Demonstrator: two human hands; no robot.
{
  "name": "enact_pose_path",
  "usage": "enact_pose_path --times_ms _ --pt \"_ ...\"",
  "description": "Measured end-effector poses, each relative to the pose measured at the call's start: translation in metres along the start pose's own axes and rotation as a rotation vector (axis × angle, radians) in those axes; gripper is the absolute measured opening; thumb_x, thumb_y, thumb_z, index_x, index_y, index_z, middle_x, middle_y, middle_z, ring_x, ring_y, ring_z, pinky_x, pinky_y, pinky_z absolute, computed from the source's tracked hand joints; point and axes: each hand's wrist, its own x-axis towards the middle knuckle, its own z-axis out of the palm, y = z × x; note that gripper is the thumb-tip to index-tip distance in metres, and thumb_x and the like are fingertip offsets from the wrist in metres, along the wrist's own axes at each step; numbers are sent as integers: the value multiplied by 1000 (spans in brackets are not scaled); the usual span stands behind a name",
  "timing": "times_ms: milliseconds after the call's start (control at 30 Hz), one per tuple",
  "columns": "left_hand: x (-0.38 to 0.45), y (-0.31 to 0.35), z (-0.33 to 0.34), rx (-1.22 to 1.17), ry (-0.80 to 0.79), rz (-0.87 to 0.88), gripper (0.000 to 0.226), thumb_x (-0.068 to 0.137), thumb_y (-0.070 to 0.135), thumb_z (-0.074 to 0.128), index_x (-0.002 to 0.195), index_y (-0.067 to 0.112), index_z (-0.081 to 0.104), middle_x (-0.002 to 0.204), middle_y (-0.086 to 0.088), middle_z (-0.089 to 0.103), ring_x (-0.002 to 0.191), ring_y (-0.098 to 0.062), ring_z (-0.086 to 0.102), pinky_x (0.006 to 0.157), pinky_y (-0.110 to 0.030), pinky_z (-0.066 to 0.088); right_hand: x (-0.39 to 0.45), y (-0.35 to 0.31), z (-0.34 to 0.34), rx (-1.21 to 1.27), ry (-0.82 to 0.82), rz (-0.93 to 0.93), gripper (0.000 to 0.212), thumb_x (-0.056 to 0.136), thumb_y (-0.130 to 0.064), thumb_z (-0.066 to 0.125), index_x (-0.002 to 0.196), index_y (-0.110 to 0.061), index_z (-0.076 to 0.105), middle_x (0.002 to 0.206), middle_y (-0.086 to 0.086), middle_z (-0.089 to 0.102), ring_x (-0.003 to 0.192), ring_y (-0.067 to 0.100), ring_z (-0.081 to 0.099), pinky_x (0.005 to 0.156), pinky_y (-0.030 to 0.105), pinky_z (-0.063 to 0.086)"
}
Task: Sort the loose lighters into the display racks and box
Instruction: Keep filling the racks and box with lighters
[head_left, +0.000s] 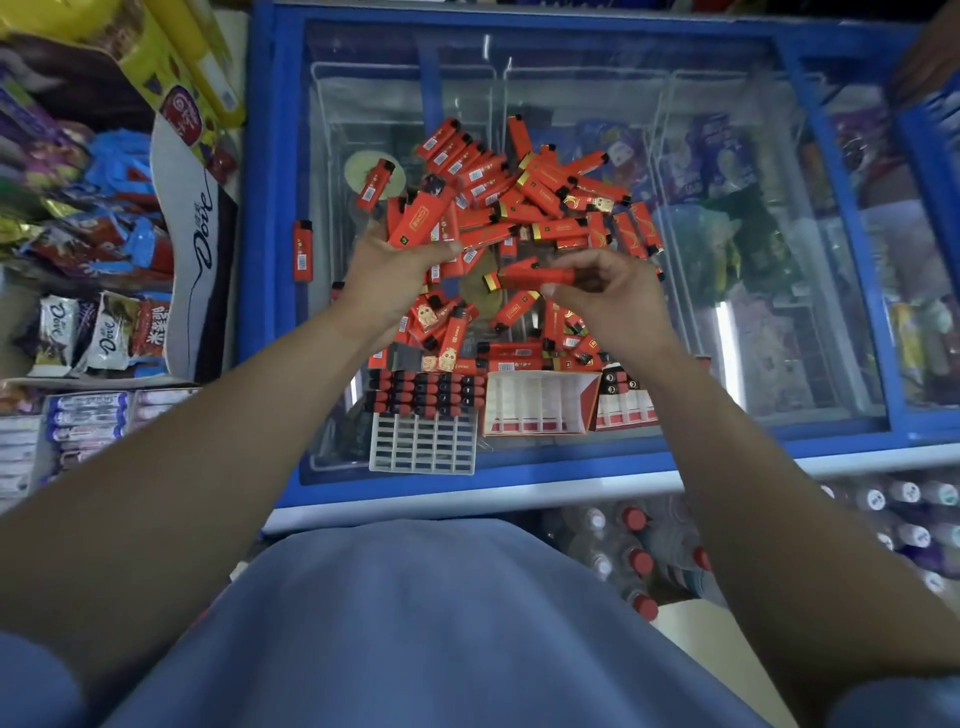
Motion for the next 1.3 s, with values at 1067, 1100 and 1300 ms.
enact_pose_path --times_ms 1067,1100,1300 --pt "-103 -62 38 101 -232 -108 30 82 10 84 110 12 72 98 -6 78 97 -22 75 95 -38 55 -116 91 -34 112 205 466 25 91 -28 75 111 -14 69 83 0 77 70 16 74 80 41 63" --pt "-103 -64 38 108 -234 -103 29 83 10 83 109 13 72 96 -4 78 96 -22 75 94 -38 56 -115 93 -30 80 195 459 26 90 -33 74 110 -18 69 81 -2 77 73 18 75 82 46 62" --pt "-105 -67 38 123 -239 -120 21 84 11 83 100 18 71 76 9 73 81 -10 73 78 -23 51 -111 91 -24 117 200 430 31 90 -42 74 113 -22 66 89 -6 78 78 16 77 89 47 60"
